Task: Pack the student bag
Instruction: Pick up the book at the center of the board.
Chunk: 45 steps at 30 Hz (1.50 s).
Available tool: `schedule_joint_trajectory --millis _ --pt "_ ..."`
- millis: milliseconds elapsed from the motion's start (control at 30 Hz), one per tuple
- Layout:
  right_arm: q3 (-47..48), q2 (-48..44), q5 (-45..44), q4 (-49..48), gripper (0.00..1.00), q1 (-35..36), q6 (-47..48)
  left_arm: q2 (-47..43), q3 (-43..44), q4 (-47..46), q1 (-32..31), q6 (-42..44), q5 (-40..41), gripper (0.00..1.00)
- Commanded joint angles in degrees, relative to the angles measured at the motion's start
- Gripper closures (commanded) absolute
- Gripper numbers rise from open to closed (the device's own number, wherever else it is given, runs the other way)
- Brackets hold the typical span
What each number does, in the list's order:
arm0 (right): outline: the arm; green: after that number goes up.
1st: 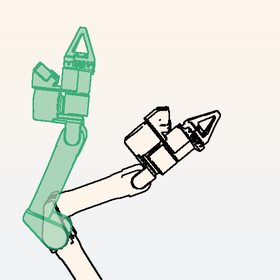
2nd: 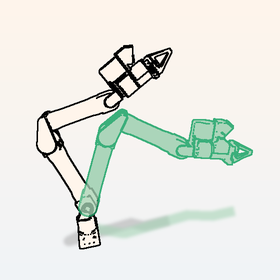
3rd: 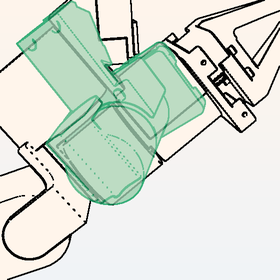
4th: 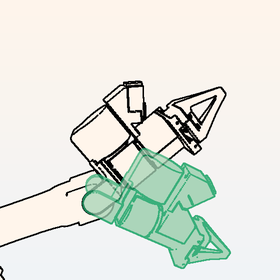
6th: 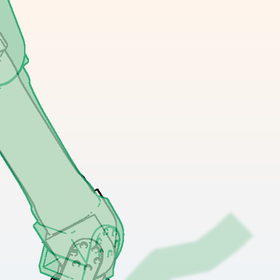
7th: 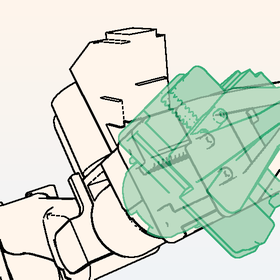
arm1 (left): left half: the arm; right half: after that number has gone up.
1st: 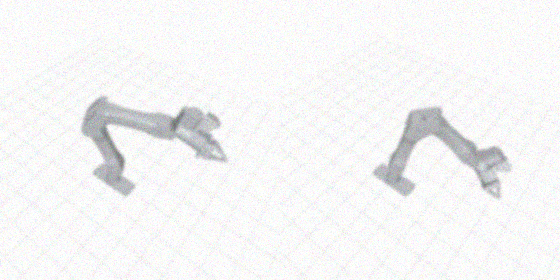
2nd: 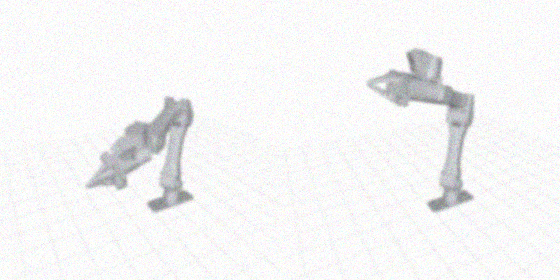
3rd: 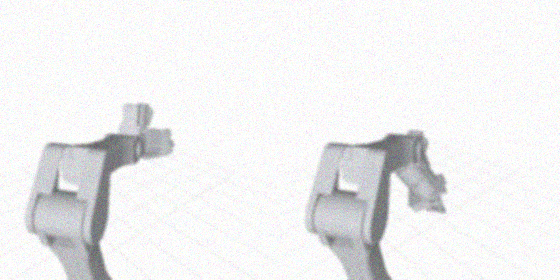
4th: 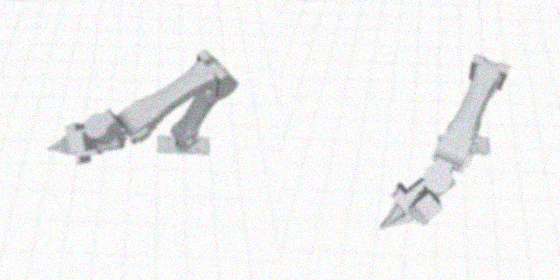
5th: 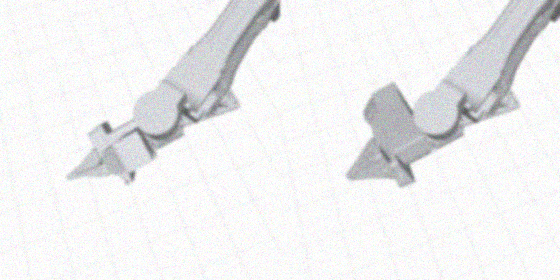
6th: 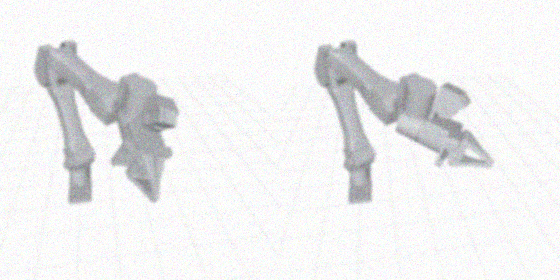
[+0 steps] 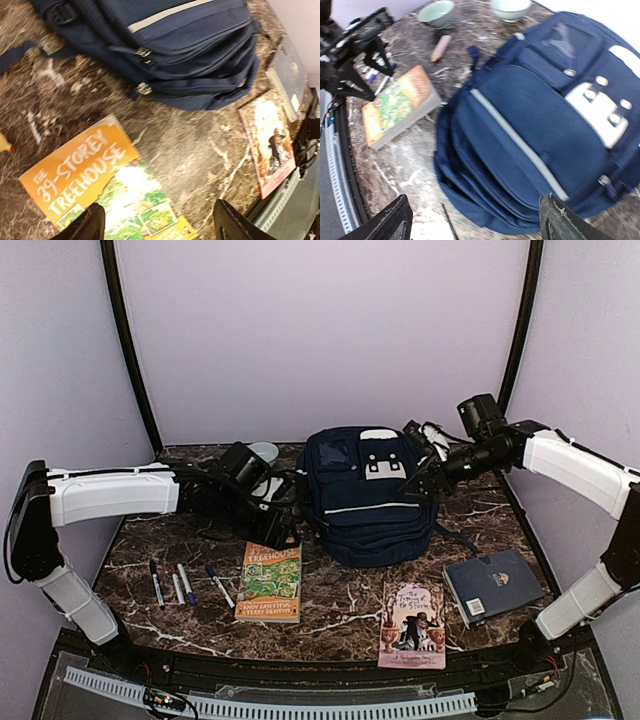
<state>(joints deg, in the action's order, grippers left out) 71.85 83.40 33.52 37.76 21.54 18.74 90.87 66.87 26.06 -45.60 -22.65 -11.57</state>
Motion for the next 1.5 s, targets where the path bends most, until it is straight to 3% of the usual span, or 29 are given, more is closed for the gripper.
schedule_joint_trajectory --millis 0,233,467,733,1000,1300,1467 --pt "-3.8 0.8 2.6 -11.4 0.16 6.3 -4.9 -3.9 -3.8 5.2 0.4 -3.5 8.5 0.22" --pt "-0.3 13.6 3.1 -23.6 0.27 17.5 -20.5 -8.2 -12.0 1.6 3.4 -7.8 9.3 0.23" --pt "12.4 28.0 -5.9 -18.3 0.29 28.8 -22.5 -10.3 -17.7 -1.9 4.8 -13.2 9.6 0.30" --pt "16.8 35.1 -10.5 -13.1 0.25 35.8 -20.9 -12.9 -21.8 -3.3 5.8 -14.9 7.9 0.38" --pt "16.4 36.7 -16.6 -12.7 0.23 37.1 -23.4 -10.1 -24.0 -8.2 6.3 -16.6 5.3 0.33" --pt "14.6 39.2 -18.0 -13.9 0.30 36.8 -25.7 -6.3 -25.2 -12.9 6.6 -18.4 1.0 0.33" --pt "13.0 39.9 -16.7 -15.3 0.53 35.3 -26.2 -4.4 -25.6 -14.9 6.6 -19.9 -1.3 0.33"
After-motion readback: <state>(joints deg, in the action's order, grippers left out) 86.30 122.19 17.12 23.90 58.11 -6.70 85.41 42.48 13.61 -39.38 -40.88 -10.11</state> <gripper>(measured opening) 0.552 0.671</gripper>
